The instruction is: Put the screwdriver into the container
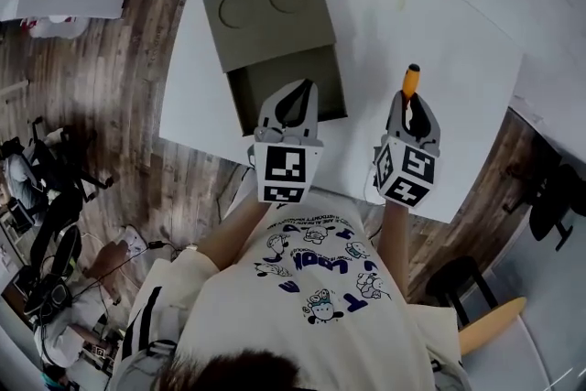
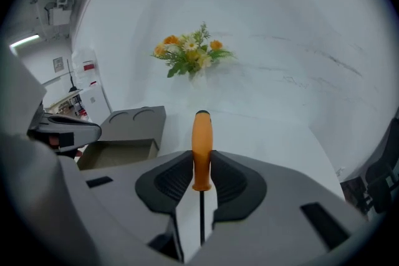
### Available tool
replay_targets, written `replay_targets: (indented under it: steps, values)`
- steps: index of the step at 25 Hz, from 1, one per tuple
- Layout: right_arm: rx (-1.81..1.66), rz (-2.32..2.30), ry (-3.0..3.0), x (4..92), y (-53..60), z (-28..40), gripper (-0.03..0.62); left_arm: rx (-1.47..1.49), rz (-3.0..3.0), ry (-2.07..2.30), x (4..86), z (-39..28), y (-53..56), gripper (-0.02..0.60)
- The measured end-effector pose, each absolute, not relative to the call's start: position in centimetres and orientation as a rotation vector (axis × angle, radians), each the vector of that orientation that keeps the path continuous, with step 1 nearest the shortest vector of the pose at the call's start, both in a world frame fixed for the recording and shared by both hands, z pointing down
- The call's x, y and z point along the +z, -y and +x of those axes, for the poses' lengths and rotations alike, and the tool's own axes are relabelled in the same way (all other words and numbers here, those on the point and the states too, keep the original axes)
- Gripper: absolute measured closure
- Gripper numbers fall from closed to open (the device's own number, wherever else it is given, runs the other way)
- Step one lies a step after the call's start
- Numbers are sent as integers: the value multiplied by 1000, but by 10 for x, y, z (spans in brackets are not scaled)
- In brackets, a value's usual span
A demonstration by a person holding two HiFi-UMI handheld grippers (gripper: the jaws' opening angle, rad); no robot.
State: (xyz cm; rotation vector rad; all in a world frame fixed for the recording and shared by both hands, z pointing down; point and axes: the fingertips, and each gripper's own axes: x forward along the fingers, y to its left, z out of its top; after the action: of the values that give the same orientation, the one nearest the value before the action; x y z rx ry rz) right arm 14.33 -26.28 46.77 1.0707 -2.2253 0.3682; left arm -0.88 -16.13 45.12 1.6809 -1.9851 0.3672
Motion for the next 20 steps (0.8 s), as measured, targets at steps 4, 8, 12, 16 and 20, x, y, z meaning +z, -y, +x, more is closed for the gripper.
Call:
replay_targets:
  steps: [4, 8, 12, 16, 20]
  values:
    - [304, 992, 2275, 460, 248, 115, 491, 345, 1641, 2027, 449, -23, 144, 561]
    - [245, 917, 2314, 455, 234, 91, 491, 316, 1589, 2072, 447, -38, 123, 561]
    - [197, 840, 2342, 454, 224, 69, 490, 277, 1528, 2125, 444, -55, 108, 561]
    - [145, 756, 2367, 454, 211, 47, 491, 246, 1470, 2164, 443, -68, 93, 561]
    - [92, 656, 2364, 457, 193, 21, 491, 214, 1411, 2193, 442, -83, 74, 561]
